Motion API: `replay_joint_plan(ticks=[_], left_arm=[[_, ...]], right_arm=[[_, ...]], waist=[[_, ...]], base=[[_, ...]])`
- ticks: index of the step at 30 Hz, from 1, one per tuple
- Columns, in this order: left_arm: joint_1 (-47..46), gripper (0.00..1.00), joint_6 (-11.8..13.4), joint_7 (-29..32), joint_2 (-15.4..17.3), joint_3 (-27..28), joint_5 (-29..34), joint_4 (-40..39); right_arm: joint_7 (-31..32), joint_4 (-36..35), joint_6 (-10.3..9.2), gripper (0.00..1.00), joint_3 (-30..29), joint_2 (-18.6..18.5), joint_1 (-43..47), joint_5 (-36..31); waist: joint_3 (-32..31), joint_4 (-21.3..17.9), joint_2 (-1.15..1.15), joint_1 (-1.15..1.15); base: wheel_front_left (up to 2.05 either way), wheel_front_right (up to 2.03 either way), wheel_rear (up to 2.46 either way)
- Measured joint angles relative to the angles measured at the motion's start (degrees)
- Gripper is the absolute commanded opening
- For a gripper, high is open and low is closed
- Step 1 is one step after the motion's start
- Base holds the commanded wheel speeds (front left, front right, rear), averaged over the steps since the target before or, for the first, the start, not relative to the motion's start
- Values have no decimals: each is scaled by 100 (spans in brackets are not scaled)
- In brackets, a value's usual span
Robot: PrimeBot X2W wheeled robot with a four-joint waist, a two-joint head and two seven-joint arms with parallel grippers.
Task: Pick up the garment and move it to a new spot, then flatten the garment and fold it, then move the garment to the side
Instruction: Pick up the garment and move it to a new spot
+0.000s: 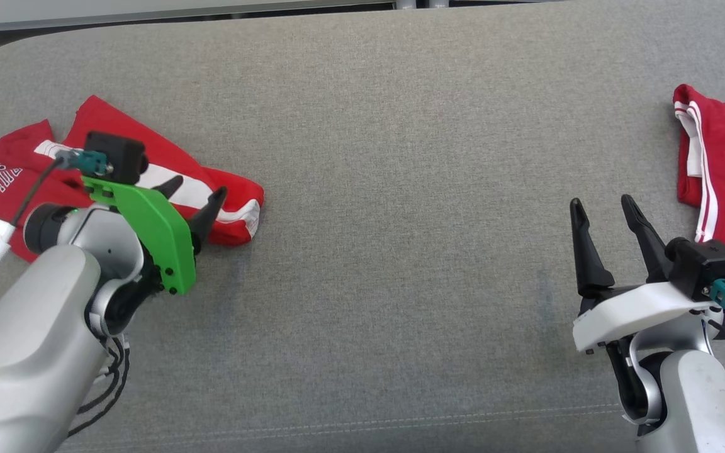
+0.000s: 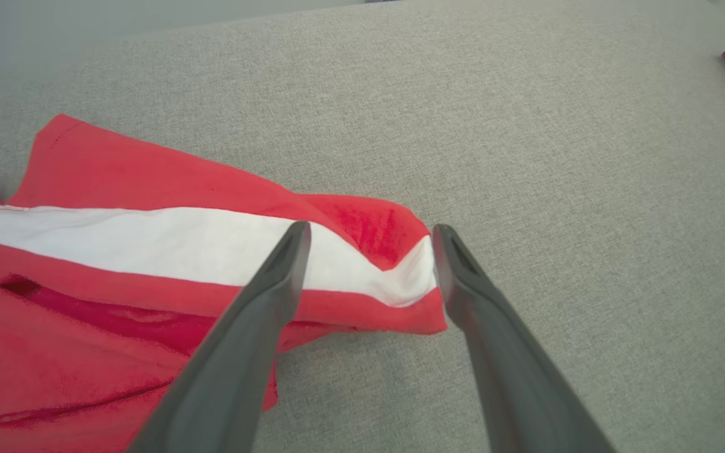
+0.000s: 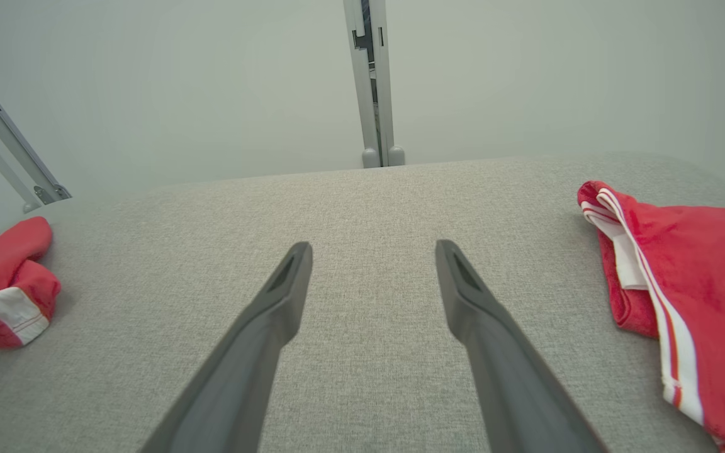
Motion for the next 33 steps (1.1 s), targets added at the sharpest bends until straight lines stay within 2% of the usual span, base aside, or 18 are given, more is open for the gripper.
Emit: replay_joint_plan(ticks=[9,20,21,22,23,33], left_arm=[[246,100,129,-364,-345,-237,256,138],[54,100,269,-579,-513,-592,792,770],[31,46,288,-627,-527,-611,849,835],[7,33,299,-673,-543,-627,900,883],[-20,0,299,-720,-570,-638,931,947],[-97,0,213,-1204,-1032,-578,829,1190]], right_arm=[[59,-154,0,100,-25,2,1,-12],[101,-232,0,100,-8,-2,-43,-29],[100,-232,0,100,-7,-3,-46,-29],[100,-229,0,100,-7,-3,-48,-29],[100,-226,0,100,-3,-3,-49,-30],[68,-134,0,100,-18,-2,-53,-37]], waist=[[188,27,0,0],[403,-11,0,0],[415,-18,0,0],[423,-26,0,0],[427,-32,0,0],[327,-48,0,0]], base=[[0,0,0],[0,0,0],[0,0,0],[0,0,0],[0,0,0],[0,0,0]])
